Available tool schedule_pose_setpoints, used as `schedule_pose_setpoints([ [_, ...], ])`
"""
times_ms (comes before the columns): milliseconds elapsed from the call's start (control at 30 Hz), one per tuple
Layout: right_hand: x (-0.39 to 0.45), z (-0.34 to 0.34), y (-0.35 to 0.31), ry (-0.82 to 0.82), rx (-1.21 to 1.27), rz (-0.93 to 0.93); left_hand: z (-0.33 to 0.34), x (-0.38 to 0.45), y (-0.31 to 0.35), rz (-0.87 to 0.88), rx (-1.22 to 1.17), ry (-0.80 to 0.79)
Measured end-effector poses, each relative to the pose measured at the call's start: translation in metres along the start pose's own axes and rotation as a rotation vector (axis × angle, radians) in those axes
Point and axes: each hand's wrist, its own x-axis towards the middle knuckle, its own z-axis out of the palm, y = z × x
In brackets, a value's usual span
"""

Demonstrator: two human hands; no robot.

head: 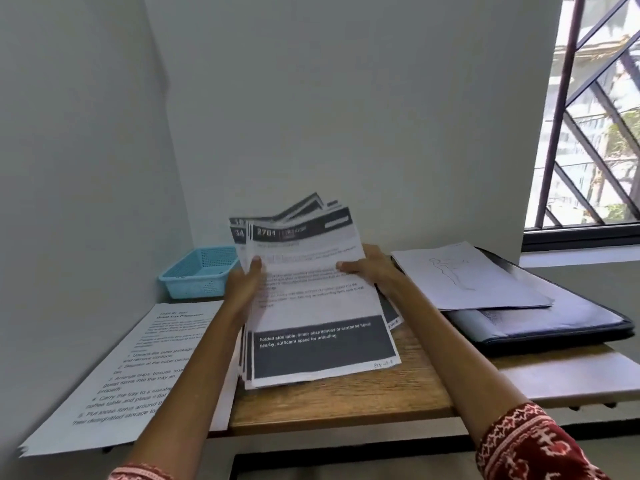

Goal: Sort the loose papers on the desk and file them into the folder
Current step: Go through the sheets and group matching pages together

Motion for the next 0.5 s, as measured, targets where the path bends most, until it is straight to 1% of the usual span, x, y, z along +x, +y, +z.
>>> schedule_pose_setpoints([
  [67, 0.000, -0.008, -0.016, 0.093, 0.051, -0.131, 0.005, -0.002, 0.023, 0.106, -0.081, -0.044],
  [167, -0.005, -0.016, -0.041, 0.261, -0.024, -0.291, 0.017, -0.009, 0.057, 0.271, -0.115, -0.037],
  [267, -0.011, -0.019, -0.067, 0.328, -0.070, -0.416, 0.025, -0.015, 0.084, 0.412, -0.125, -0.005],
  [400, -0.026, -0.027, -0.092, 0.369, -0.161, -0.444, 0.018, -0.024, 0.101, 0.526, -0.178, 0.042],
  [500, -0.039, -0.029, -0.094, 0.400, -0.172, -0.396, 0.011, -0.032, 0.096, 0.555, -0.195, 0.064],
])
